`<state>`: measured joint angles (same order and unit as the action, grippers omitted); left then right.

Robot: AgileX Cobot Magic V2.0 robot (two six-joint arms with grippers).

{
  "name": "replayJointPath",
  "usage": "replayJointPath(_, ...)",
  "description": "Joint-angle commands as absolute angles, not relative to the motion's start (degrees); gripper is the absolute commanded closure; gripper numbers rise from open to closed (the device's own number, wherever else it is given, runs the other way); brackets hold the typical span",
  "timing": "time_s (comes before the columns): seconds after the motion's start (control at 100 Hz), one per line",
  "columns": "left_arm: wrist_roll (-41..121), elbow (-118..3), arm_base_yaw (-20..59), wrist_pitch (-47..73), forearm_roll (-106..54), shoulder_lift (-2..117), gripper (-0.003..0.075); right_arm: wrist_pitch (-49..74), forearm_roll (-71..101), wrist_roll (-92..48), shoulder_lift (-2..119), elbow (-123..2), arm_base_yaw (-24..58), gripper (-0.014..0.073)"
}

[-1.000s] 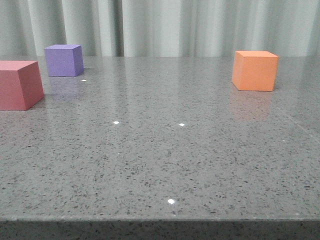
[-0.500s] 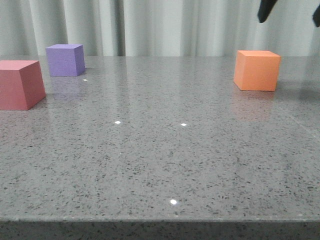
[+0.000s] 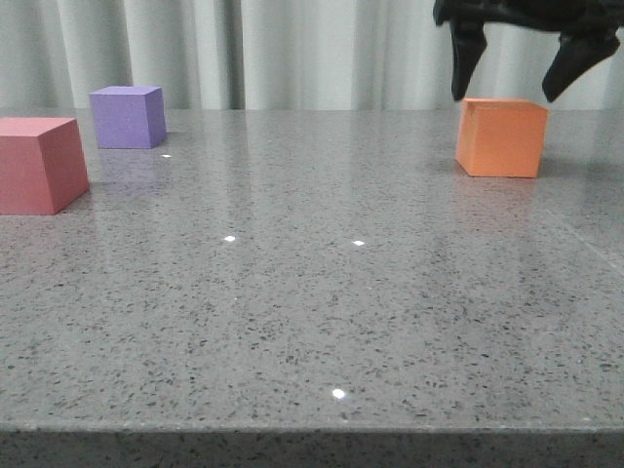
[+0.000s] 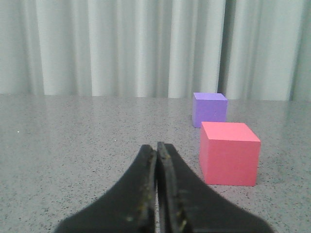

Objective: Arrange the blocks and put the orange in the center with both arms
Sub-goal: 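Lower the open right gripper over the orange cube, then grasp the orange cube with the right gripper and carry it toward the table middle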

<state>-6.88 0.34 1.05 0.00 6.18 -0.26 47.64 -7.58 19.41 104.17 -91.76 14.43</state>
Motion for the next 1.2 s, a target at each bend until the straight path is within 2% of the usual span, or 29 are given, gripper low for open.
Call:
replayJointPath(0.0, -7.49, 2.78, 1.00, -4.56, 6.07, -2.11, 0.0741, 45.23, -9.21, 19.48, 103.10, -93.69, 14.37, -0.0050)
replayJointPath(0.16, -7.49, 2.78, 1.00, -4.56, 6.07, -2.11, 0.0741, 45.23, -9.21, 19.48, 105.34, -93.69, 14.37, -0.0030)
replayJointPath(0.23, -7.49, 2.78, 1.00, -4.56, 6.07, -2.11, 0.0741, 45.23, -9.21, 19.48, 105.48, -93.69, 14.37, 0.0047)
replayJointPath(0.33, -7.49, 2.78, 1.00, -4.56, 6.07, -2.11, 0.0741, 45.87, -9.15, 19.48, 105.43, -94.29, 14.37, 0.0206)
replayJointPath(0.39, -7.49, 2.78, 1.00, -4.56, 6.07, -2.11, 0.0741, 46.90, -8.98, 19.48, 105.25, -95.19, 14.37, 0.0253)
replayJointPath(0.58, -7.49, 2.78, 1.00, -4.56, 6.07, -2.11, 0.0741, 51.29, -7.22, 19.48, 103.94, -100.51, 16.58, 0.0250)
replayJointPath(0.83, -7.49, 2.78, 1.00, -4.56, 6.07, -2.11, 0.0741, 54.46, -15.34, 28.40, 104.50, -108.36, 26.69, 0.0250)
replayJointPath(1.19, -7.49, 2.78, 1.00, -4.56, 6.07, -2.11, 0.0741, 57.15, -19.66, 38.09, 113.42, -118.43, 36.56, 0.0251)
